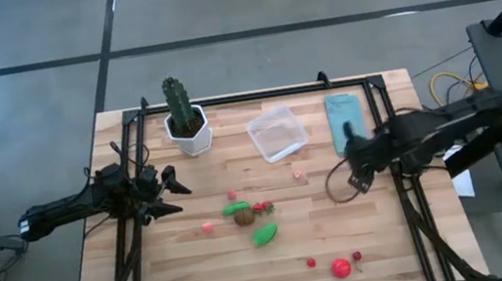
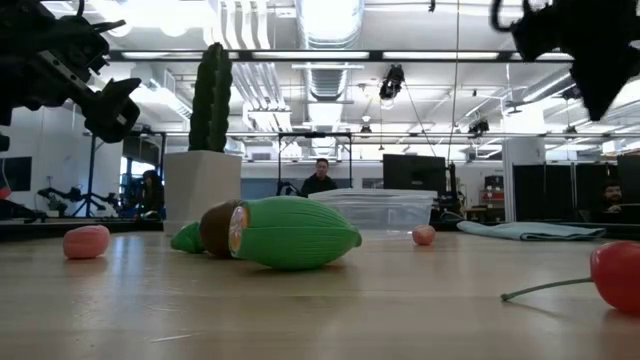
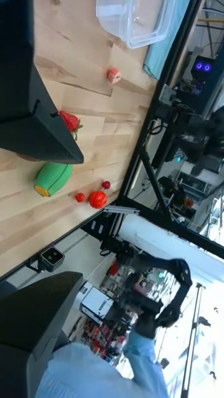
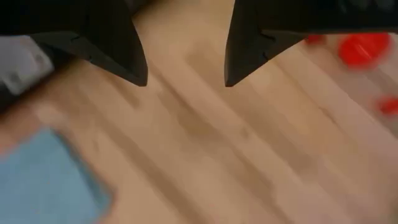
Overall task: Pick and placing Produce into tupperware
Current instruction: Put the right cherry into the transparent bin
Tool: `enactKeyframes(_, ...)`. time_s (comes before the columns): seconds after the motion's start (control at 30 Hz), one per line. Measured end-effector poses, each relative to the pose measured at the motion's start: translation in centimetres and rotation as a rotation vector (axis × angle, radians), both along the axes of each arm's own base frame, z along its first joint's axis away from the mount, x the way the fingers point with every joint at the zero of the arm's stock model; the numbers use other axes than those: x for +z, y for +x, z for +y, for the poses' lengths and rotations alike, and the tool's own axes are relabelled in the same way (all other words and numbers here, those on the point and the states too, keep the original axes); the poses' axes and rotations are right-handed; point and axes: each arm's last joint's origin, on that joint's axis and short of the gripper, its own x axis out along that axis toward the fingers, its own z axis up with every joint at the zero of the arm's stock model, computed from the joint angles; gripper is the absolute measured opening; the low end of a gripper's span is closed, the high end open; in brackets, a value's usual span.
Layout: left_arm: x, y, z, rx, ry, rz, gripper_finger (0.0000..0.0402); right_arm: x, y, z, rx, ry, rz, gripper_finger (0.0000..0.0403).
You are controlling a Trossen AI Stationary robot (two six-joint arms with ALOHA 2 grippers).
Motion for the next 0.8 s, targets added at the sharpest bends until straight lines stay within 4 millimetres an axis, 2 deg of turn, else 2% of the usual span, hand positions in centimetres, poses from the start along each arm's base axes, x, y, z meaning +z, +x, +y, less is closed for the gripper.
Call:
enactKeyframes(0.1,0.0,0.0,0.0,0.000,0.000,0.000,0.0283,-0.4,2.1,1.6,0.066,0.052,0.099,0.0206)
enactKeyframes(0.2,0.0,0.0,0.0,0.000,0.000,0.000,0.0283,-0.7,3.2,4.3,0.183,0.014,0.129,0.0206)
enactKeyframes(0.3,0.0,0.0,0.0,0.001,0.000,0.000,0.0283,-1.2,2.7,8.0,0.289,-0.080,0.133,0.0206)
enactKeyframes(0.4,0.0,0.0,0.0,0.000,0.000,0.000,0.0283,-1.8,1.2,12.0,0.347,-0.143,0.125,0.0206)
enactKeyframes(0.53,0.0,0.0,0.0,0.000,0.000,0.000,0.0283,-3.3,0.0,16.0,0.374,-0.202,0.128,0.0206)
enactKeyframes(0.67,0.0,0.0,0.0,0.000,0.000,0.000,0.0283,-5.6,0.8,19.1,0.424,-0.164,0.163,0.0206)
enactKeyframes(0.8,0.0,0.0,0.0,0.000,0.000,0.000,0.0283,-7.9,2.8,21.6,0.575,-0.169,0.173,0.0206)
